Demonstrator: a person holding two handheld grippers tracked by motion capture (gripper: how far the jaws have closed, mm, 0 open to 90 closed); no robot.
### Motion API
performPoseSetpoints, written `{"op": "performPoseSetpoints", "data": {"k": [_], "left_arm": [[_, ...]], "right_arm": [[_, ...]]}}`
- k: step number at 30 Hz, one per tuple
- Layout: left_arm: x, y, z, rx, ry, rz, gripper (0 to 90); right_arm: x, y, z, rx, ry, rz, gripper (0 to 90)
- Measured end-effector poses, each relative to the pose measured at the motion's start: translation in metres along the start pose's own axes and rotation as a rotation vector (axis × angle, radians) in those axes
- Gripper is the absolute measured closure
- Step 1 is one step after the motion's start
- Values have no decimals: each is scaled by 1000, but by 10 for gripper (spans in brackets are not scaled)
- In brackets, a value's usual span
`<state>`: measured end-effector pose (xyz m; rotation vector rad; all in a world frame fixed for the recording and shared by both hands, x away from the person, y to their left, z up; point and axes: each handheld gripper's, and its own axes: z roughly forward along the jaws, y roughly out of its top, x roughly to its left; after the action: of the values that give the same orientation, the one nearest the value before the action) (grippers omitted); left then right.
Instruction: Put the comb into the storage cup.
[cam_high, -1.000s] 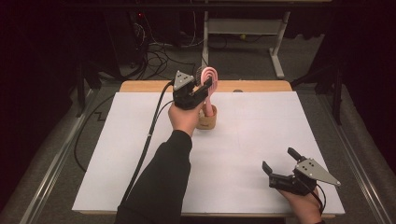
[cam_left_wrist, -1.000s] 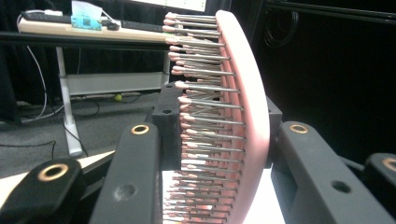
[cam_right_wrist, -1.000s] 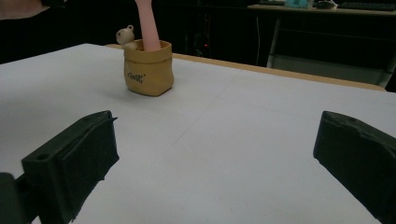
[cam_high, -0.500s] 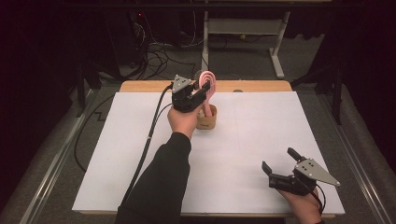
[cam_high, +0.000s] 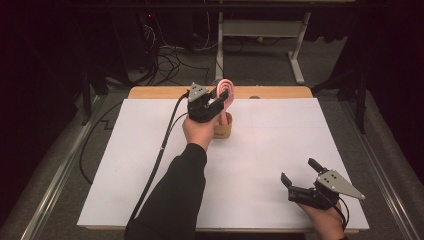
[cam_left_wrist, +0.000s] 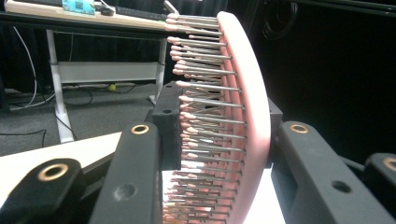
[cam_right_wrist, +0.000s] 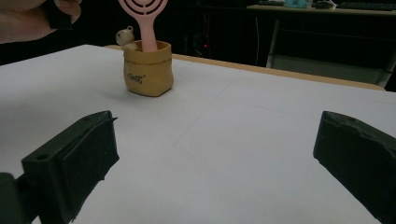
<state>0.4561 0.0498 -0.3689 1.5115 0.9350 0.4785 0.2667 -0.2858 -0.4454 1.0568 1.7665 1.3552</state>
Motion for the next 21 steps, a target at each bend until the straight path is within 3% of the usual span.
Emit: {"op": "performPoseSetpoints", "data": {"k": [13, 16, 21], "left_arm": [[-2, -2, 2, 4, -9, 4, 632], [-1, -2, 2, 8, -25, 14, 630], [6, -1, 1, 21, -44, -6, 627]], "right_arm": [[0, 1, -1, -4, -3, 2, 0], [0, 0, -2, -1, -2, -1, 0], [2, -1, 0, 2, 0, -4, 0]]}}
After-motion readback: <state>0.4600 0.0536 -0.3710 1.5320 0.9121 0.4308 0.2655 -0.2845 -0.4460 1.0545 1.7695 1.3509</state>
